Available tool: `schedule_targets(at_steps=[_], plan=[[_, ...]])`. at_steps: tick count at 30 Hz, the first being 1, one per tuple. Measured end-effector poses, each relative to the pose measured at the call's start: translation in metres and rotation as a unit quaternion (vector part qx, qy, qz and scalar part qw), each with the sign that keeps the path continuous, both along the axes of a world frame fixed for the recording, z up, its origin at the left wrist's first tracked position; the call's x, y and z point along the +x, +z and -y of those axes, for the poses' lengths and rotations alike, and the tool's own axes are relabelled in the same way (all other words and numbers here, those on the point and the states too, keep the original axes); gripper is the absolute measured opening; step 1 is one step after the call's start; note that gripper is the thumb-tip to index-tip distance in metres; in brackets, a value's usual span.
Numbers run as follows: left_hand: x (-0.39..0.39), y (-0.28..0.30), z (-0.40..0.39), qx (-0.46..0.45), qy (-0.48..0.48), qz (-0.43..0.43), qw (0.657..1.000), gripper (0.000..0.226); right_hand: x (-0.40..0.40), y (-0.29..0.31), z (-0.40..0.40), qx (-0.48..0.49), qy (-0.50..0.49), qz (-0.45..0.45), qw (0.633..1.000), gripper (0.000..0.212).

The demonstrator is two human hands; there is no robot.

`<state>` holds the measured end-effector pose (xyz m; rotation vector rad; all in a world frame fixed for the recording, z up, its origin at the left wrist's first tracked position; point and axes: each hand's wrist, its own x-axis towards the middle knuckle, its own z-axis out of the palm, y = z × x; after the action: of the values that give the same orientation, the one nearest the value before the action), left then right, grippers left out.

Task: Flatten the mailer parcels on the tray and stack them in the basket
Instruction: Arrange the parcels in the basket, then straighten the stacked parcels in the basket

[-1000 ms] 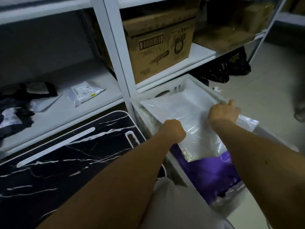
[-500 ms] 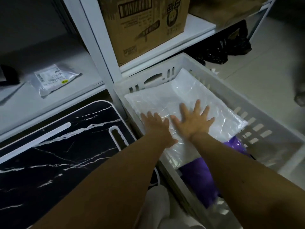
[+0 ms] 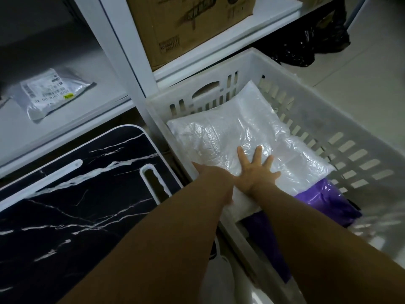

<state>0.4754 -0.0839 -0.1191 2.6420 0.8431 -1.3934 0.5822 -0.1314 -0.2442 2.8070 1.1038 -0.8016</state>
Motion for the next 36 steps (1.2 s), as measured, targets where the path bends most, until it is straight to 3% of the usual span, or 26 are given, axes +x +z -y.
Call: schedule_targets(at_steps=[7, 14, 24, 31, 36], plan=[[0.007, -0.015, -0.004, 0.038, -0.029, -0.012, 0.999, 0.065, -0.005, 0.005, -0.005, -0.042, 0.001, 0.013, 0.999, 0.102], [0.001, 0.008, -0.005, 0.090, -0.003, 0.189, 0.978, 0.033, -0.022, 0.042, -0.019, -0.049, -0.017, 0.086, 0.995, 0.071], [-0.068, 0.073, -0.003, 0.087, 0.015, 0.324, 0.942, 0.026, -0.048, 0.169, -0.023, 0.069, 0.036, 0.148, 0.986, 0.024], [-0.156, 0.116, -0.026, 0.122, 0.107, 0.331, 0.930, 0.024, -0.110, 0.237, -0.060, 0.108, 0.249, 0.150, 0.951, 0.029], [-0.234, 0.120, -0.053, 0.135, 0.197, 0.315, 0.918, 0.026, -0.177, 0.254, -0.101, 0.133, 0.335, 0.175, 0.916, 0.036]])
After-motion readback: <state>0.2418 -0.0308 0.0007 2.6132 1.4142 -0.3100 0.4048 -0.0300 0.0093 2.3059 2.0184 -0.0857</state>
